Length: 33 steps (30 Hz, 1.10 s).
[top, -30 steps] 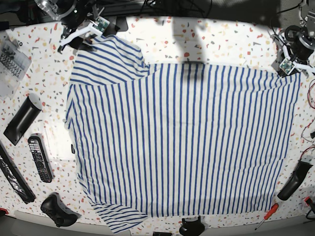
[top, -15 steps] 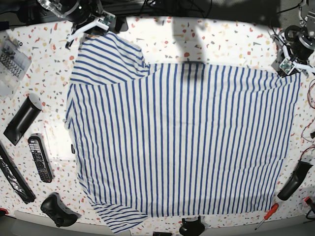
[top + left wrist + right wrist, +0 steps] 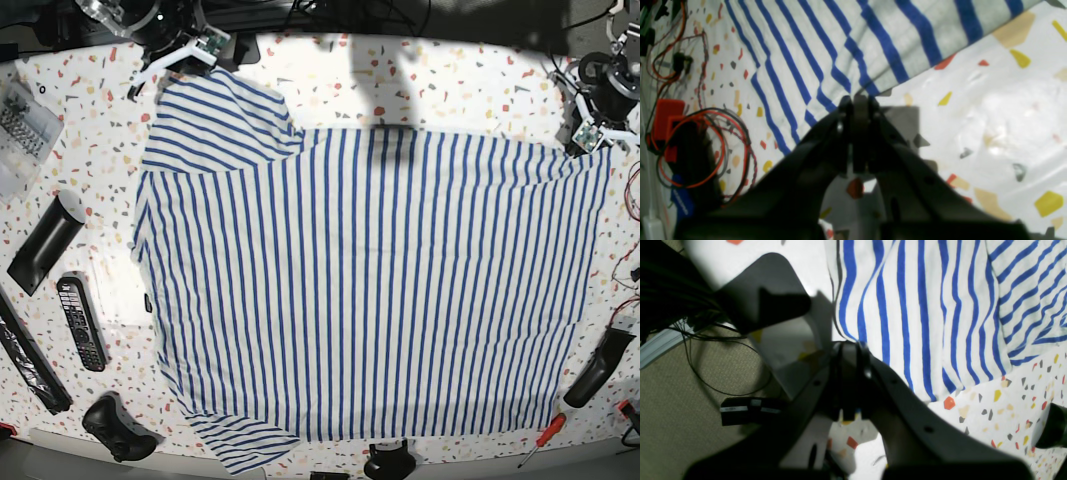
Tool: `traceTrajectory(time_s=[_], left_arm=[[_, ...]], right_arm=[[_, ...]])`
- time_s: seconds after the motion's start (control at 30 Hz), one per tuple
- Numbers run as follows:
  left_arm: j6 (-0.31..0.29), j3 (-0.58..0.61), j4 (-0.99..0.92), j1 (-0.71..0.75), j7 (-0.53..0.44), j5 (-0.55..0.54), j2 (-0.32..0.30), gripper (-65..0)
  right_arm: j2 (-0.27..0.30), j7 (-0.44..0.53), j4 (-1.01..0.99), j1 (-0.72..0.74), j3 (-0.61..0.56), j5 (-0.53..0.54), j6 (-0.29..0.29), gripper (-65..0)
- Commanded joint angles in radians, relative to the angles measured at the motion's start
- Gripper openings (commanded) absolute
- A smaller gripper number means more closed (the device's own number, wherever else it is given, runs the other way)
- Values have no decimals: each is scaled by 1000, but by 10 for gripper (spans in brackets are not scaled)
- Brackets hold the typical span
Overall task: Layout the t-shirt on the table in an organized manner, then fold the t-shirt properly
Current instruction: 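Lower both grippers and grasp the striped shirt's edge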
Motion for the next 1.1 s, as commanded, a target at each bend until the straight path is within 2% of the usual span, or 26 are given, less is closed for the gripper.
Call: traceTrajectory(time_s=[0.0, 0.1, 0.17, 0.3, 0.47, 0.77, 1.07], left_arm=[[-10, -5, 7, 2, -18, 2, -15, -650], [-10, -5, 7, -7, -55, 2, -17, -650], [-6, -5, 7, -20, -59, 1, -17, -650], [-5, -5, 7, -53, -58, 2, -18, -650], [24, -5, 14, -109, -58, 1, -20, -650], [27, -5, 21, -201, -111, 1, -19, -650], [28, -5, 16, -253, -122, -69, -14, -650]], right_arm=[[12, -12, 26, -5, 4, 7, -15, -650], [18, -52, 49, 7, 5, 7, -92, -650], [26, -59, 54, 32, 4, 7, -113, -650], [27, -90, 54, 97, 4, 46, -113, -650], [27, -90, 54, 207, 4, 187, -112, -650], [27, -121, 43, 412, 4, 369, -111, -650], [18, -141, -59, 555, 4, 404, -111, -650]])
